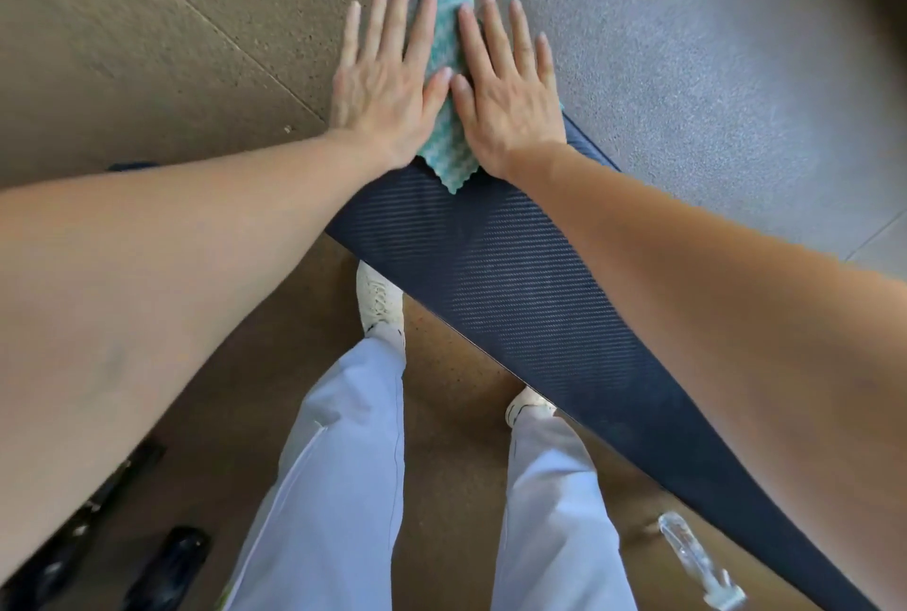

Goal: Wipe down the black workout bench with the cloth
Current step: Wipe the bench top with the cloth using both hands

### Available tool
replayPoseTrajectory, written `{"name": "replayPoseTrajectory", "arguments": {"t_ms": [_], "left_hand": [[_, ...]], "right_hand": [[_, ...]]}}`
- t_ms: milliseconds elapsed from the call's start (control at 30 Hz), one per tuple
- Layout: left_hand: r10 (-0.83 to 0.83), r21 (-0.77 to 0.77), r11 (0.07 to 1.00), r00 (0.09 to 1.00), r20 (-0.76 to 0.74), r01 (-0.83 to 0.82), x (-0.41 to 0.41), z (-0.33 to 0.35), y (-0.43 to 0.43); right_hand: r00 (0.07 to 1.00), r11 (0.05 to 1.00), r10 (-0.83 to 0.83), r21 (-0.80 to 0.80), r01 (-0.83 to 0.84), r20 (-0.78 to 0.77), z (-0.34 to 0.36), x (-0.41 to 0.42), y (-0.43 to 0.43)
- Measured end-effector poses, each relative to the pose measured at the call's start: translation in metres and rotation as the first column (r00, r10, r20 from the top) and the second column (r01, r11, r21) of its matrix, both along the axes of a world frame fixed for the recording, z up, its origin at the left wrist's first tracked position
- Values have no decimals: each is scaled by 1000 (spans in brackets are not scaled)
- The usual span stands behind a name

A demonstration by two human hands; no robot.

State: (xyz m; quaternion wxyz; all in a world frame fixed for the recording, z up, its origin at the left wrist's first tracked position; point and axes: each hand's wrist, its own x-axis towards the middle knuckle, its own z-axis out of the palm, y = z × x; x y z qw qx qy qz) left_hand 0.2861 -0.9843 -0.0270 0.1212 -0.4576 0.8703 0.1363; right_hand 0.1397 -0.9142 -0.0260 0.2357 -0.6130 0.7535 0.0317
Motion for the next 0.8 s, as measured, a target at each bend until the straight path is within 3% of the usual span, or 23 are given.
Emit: {"name": "replayPoseTrajectory", "arguments": {"t_ms": [200, 367, 533, 633, 800], "left_hand": [[98, 8, 995, 995, -1, -98, 16, 5, 40], [43, 51, 998, 995, 87, -47, 75, 10, 112], [82, 140, 984, 982, 172, -107, 124, 18, 177], [132, 150, 976, 978, 159, -156, 125, 15, 176], [315, 160, 934, 948, 52, -320, 115, 10, 120]], "right_hand": [[997, 1000, 29, -3, -29, -71, 2, 21, 25], [988, 987, 153, 50, -152, -13, 9, 71, 100], [963, 955, 267, 126, -269, 34, 13, 119, 155], [956, 945, 291, 144, -295, 46, 12, 121, 144], [895, 894, 446, 46, -446, 2, 10, 96, 68]]}}
